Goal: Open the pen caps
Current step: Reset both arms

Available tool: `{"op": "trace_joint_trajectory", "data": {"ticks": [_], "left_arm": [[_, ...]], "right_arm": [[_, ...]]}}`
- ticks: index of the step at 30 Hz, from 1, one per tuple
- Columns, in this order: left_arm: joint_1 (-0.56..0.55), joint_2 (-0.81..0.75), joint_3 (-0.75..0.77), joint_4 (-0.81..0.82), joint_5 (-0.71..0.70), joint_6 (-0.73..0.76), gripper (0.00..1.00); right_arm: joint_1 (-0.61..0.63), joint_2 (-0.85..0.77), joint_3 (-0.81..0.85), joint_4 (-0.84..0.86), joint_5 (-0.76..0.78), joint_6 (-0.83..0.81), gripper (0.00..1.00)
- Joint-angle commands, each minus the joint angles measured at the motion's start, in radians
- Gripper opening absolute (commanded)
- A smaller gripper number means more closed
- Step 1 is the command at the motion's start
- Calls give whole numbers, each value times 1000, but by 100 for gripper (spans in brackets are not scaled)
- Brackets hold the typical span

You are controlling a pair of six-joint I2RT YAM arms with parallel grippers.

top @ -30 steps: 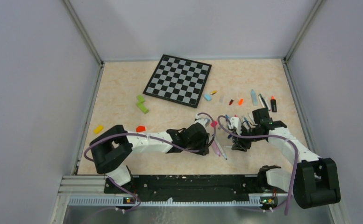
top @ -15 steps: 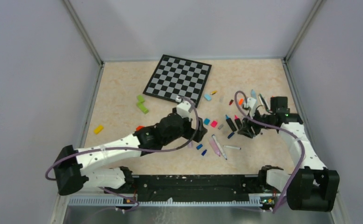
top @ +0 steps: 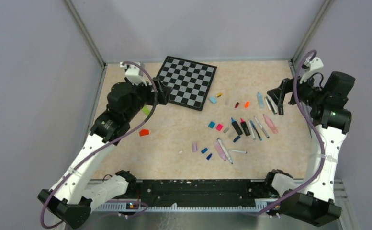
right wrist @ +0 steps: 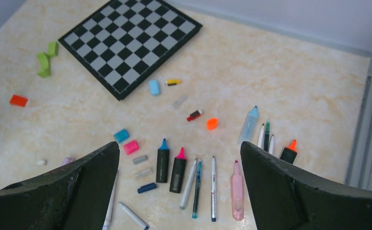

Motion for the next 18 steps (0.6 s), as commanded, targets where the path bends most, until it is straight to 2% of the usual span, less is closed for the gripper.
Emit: {"op": "trace_joint_trajectory", "data": {"ticks": [1, 5, 12, 18], "left_arm": [[46, 10, 163, -86, 123, 46, 99], [52, 8, 225, -118, 150, 31, 99], [53, -39, 227, -149, 151, 17, 99], [52, -76, 208, -166, 141, -6, 99]], "right_arm": [[-3, -37, 143, -59, 32, 117, 94], [-3, -77, 178, -56, 113, 181, 94], [-2, -124, 203, -83, 269, 227, 95], [-3, -130, 190, -80, 280, 251, 95]]}}
